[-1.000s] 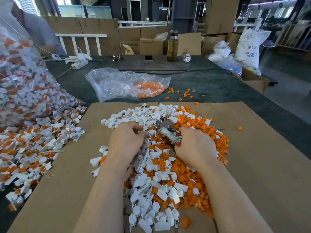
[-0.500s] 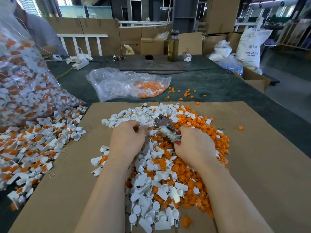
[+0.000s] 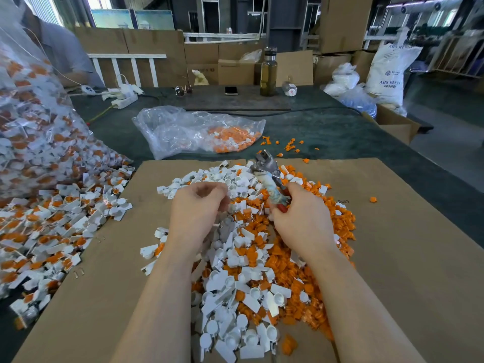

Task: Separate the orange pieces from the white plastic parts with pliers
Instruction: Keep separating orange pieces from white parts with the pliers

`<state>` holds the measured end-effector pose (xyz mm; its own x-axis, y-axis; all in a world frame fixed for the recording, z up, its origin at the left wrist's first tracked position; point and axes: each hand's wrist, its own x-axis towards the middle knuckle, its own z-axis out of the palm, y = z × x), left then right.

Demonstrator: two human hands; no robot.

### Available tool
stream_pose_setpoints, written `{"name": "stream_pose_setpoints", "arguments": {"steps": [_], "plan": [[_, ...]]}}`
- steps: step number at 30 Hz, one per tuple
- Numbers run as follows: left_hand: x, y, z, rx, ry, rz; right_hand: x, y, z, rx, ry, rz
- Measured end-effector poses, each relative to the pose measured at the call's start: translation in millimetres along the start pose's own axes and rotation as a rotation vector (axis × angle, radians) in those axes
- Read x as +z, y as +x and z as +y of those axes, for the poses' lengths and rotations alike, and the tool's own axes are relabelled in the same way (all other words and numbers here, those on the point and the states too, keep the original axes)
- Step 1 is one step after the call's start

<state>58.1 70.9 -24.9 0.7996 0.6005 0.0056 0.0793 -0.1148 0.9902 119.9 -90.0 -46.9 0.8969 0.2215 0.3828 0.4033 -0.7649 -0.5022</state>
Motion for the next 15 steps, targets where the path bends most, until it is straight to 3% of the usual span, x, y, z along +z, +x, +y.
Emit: {"name": "stream_pose_setpoints", "arguments": {"steps": [5, 12, 15], "plan": [[4.9, -3.3, 1.1, 0.044, -0.026, -0.017, -1.7, -0.8, -2.0, -0.027, 0.119, 0.049], [23.4, -12.6, 5.0, 0.024, -0.126, -0.087, -9.1, -4.9, -10.8, -0.031, 0.604, 0.092], [28.5, -18.0, 7.8, -0.001, -0.199, -0.115, -9.4, -5.1, -12.8, -0.046, 0.677, 0.08]]}}
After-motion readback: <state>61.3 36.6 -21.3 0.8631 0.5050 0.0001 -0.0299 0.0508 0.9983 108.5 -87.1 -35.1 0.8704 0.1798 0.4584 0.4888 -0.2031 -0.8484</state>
